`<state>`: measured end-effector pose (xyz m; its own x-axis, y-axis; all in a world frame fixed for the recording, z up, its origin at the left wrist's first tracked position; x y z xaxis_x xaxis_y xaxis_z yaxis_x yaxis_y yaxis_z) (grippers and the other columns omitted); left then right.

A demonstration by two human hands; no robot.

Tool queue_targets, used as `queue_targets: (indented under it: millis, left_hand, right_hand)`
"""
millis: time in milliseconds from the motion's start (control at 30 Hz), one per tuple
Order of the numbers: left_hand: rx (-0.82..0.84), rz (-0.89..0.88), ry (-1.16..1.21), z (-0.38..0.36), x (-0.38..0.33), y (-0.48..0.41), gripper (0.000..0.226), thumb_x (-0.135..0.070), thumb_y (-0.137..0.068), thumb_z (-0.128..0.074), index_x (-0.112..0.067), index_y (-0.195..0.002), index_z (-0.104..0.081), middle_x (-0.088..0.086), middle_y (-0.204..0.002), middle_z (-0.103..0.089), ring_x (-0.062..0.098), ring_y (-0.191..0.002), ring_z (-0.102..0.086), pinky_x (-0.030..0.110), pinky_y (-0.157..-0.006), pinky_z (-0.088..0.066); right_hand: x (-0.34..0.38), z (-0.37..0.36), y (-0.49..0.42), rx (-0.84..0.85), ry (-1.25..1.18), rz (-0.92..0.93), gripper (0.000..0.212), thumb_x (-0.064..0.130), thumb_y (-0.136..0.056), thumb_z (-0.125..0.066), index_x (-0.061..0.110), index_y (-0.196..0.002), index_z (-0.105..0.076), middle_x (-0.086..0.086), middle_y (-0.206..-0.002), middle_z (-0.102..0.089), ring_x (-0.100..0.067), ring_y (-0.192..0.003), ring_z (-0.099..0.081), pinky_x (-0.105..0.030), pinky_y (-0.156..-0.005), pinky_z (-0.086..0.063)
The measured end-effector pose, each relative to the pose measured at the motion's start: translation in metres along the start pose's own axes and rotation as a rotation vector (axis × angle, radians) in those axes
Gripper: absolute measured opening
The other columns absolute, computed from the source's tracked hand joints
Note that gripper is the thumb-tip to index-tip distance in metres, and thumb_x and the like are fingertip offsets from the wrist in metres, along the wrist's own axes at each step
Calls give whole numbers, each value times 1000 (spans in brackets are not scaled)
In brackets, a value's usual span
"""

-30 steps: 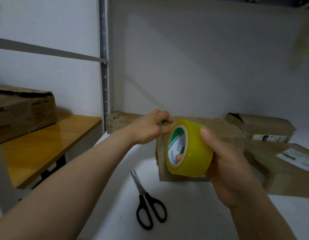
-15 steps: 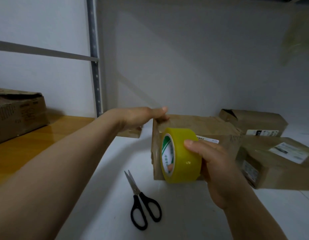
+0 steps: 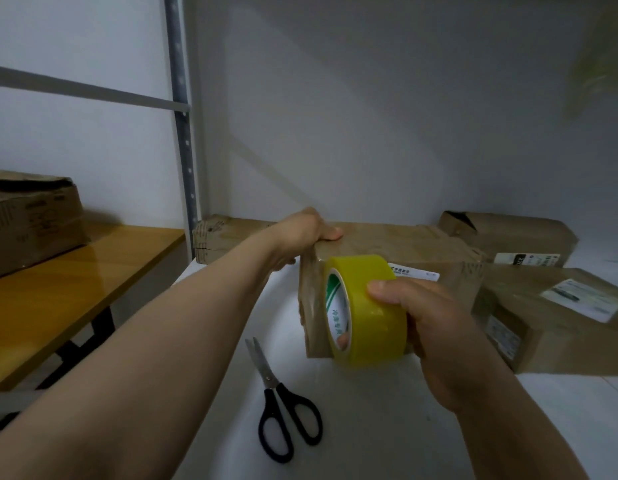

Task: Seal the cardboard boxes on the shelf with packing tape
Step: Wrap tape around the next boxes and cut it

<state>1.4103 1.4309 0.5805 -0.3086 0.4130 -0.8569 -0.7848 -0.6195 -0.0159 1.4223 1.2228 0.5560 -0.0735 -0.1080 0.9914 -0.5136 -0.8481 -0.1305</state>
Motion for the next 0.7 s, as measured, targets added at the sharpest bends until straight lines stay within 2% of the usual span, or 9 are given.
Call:
queue_targets:
  millis: [67,133,267,333,400,433,533,633,700]
  left_hand:
    - [-6,61,55,-2,7,-5,17,-35,-98,-60,-18,-97,-58,9,-110,-62,24,-100,-54,48,-96,-42]
    - [-8,115,118,-3,12,-8,22,-38,-96,-61,-16,-100,-64,13,-118,-66,26,-105,-59,52,-98,-45]
    - [-179,105,132,6,8,-13,48,-49,-99,-56,-8,-121,-65,16,-129,-64,34,-118,-60,47,-97,-47]
    - [-146,28,2,8,-3,-13,73,-67,-86,-62,-9,-131,-61,14,-140,-58,34,-125,-56,39,-99,-46]
    - [-7,-3,-162,4,-11,-7,123,-88,-53,-68,-18,-150,-42,4,-155,-43,31,-138,-46,47,-111,-40]
    - [69,-5,-235,0,-11,-4,136,-91,-45,-68,-23,-156,-30,2,-161,-33,30,-145,-37,51,-116,-34]
    - [156,-25,-313,-6,-7,-1,128,-91,-58,-64,-28,-160,-19,0,-167,-19,28,-152,-23,55,-121,-24]
    - [205,-119,-48,-5,3,3,126,-90,-61,-63,-27,-161,-20,-3,-165,-27,22,-150,-28,50,-124,-20]
    - [252,-175,148,0,17,7,100,-85,-76,-53,-40,-159,-19,-6,-165,-26,19,-150,-27,51,-125,-15]
  right_hand:
    - [1,-1,0,5,-27,-3,29,34,-68,-68,9,-81,-76,-10,-77,-75,-16,-64,-72,-21,-52,-52]
    - [-2,-1,-2,-8,-11,-1,27,34,-66,-75,13,-82,-78,-11,-85,-75,-18,-69,-72,-23,-54,-54]
    - [-6,1,-3,-28,-23,-10,22,36,-66,-75,21,-81,-79,-7,-83,-76,-17,-72,-72,-24,-58,-55]
    - [-7,5,-3,-49,-22,-13,33,38,-67,-73,15,-90,-77,-10,-90,-76,-22,-78,-73,-28,-61,-56]
    - [-7,6,-3,-36,-26,-13,34,38,-68,-72,13,-91,-76,-11,-88,-76,-23,-77,-73,-29,-59,-55]
    - [-5,5,-3,-24,-25,-11,31,36,-68,-74,12,-88,-76,-11,-85,-76,-21,-74,-73,-28,-57,-55]
    - [-5,1,-1,8,-9,-10,26,37,-71,-72,15,-82,-79,-10,-83,-76,-20,-73,-72,-27,-58,-55]
    - [-5,-2,2,23,-29,4,20,35,-72,-72,18,-81,-80,-10,-81,-76,-19,-71,-71,-26,-60,-55]
    - [-5,-1,6,23,-51,14,16,33,-73,-72,19,-75,-81,-7,-75,-74,-15,-66,-70,-22,-55,-53]
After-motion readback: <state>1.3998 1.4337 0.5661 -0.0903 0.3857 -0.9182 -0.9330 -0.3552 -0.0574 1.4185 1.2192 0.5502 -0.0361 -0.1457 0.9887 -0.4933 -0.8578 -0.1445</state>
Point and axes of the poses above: each hand's wrist, its own y-axis away from the middle knuckle, its own z-axis out of the back of the hand, x = y × z, the point moved 6 cm from there along -y, towards the middle knuckle
